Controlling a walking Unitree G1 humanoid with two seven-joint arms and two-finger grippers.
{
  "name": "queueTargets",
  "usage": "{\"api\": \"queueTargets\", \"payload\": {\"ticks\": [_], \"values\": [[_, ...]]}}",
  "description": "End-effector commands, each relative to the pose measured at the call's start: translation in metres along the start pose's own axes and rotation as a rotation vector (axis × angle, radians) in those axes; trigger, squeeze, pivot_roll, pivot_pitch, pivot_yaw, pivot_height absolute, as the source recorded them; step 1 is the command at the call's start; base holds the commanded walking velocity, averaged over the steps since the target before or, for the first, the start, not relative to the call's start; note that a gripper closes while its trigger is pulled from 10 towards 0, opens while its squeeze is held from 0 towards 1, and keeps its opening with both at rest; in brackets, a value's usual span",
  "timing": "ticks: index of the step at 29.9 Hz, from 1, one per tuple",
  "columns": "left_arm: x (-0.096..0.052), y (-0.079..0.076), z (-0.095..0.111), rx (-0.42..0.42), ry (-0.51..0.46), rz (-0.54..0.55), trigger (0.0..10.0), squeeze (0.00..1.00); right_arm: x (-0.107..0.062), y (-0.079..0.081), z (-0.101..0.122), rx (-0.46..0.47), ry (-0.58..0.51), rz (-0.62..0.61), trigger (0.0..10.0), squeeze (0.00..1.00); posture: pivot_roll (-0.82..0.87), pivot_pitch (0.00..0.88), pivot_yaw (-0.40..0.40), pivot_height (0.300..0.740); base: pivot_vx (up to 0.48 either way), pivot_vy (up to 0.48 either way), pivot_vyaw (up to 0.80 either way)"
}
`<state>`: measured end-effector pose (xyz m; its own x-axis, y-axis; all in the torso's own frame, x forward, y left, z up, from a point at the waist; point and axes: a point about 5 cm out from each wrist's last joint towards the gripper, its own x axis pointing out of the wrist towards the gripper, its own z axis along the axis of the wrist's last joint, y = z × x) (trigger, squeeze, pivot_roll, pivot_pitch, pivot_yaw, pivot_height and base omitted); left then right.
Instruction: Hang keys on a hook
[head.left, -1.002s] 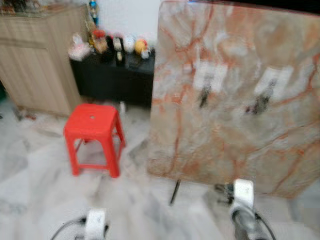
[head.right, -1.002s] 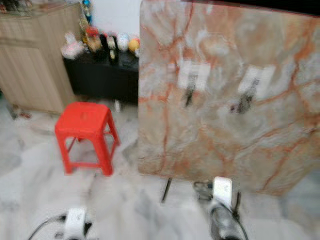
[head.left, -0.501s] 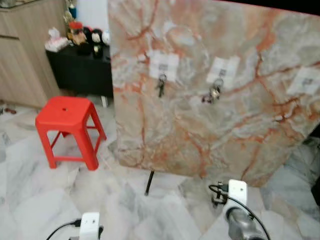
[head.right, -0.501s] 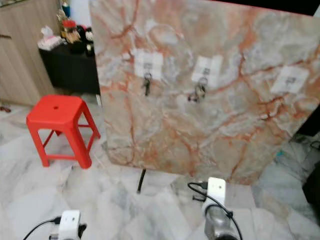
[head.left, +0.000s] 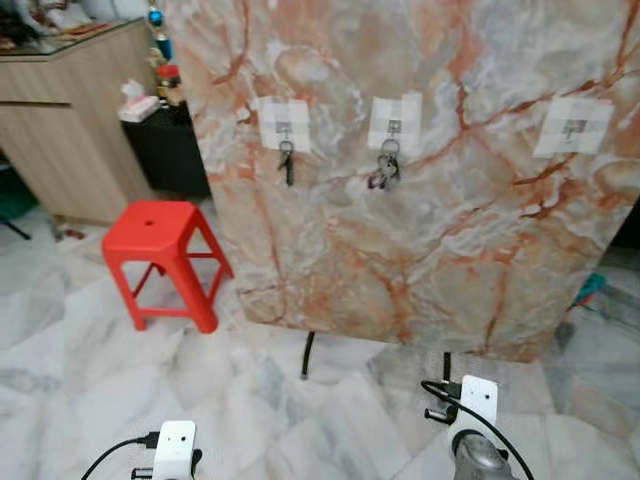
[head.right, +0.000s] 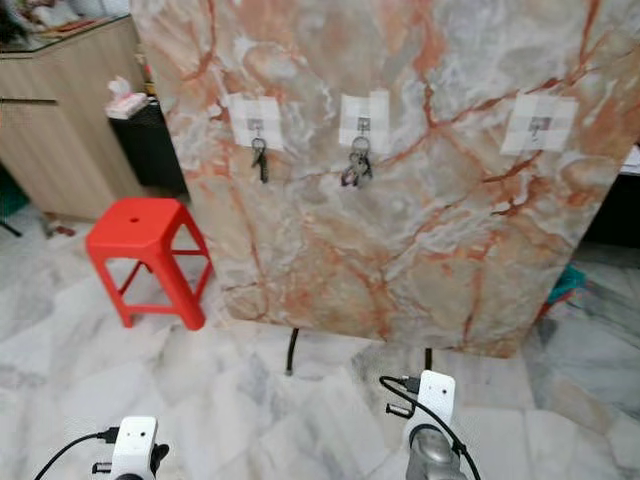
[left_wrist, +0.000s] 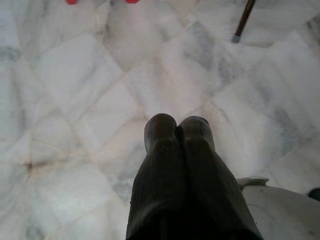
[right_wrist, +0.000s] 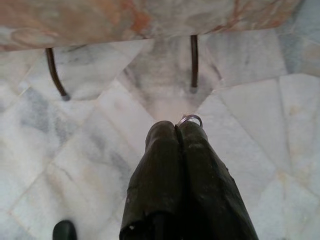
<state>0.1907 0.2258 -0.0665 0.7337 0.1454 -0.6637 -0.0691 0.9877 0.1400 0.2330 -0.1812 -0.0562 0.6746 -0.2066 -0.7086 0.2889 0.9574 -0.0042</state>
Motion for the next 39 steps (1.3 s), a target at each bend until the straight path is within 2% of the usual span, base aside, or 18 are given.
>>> {"api": "queueTargets", "payload": {"ticks": [1, 7, 12, 17, 23, 31, 39], "values": [[0.002, 0.001, 0.006, -0.011, -0.005, -0.009, 10.0, 0.0, 0.001, 0.0, 0.005, 0.004, -0.025, -0.009, 10.0, 0.0, 0.19, 0.0, 0.03, 0.74, 0.0, 0.0, 0.0], [0.003, -0.003, 0.006, -0.023, -0.003, -0.014, 10.0, 0.0, 0.002, -0.004, 0.016, 0.045, -0.075, -0.028, 10.0, 0.0, 0.2, 0.0, 0.004, 0.74, 0.045, 0.0, 0.0], [0.001, -0.007, 0.0, -0.05, 0.017, -0.008, 10.0, 0.0, 0.003, -0.008, 0.026, 0.031, -0.115, -0.044, 10.0, 0.0, 0.19, 0.0, -0.021, 0.74, 0.292, 0.0, -0.55], [0.0, -0.009, -0.006, -0.045, 0.039, -0.019, 10.0, 0.0, 0.004, -0.007, 0.031, 0.03, -0.124, -0.039, 10.0, 0.0, 0.18, 0.0, -0.019, 0.74, 0.337, 0.0, -0.6], [-0.002, -0.01, -0.011, -0.04, 0.058, -0.022, 10.0, 0.0, 0.004, 0.0, 0.042, 0.046, -0.163, -0.024, 10.0, 0.0, 0.16, 0.0, -0.016, 0.74, 0.356, 0.0, 0.0], [-0.003, -0.013, -0.015, -0.036, 0.073, -0.031, 10.0, 0.0, 0.005, 0.001, 0.05, 0.057, -0.188, -0.026, 10.0, 0.0, 0.16, 0.0, -0.019, 0.74, 0.376, 0.0, 0.0], [-0.005, -0.009, -0.019, -0.038, 0.093, -0.025, 10.0, 0.0, 0.005, 0.001, 0.063, 0.071, -0.234, -0.054, 10.0, 0.0, 0.16, 0.0, -0.02, 0.74, 0.376, 0.0, 0.0]]}}
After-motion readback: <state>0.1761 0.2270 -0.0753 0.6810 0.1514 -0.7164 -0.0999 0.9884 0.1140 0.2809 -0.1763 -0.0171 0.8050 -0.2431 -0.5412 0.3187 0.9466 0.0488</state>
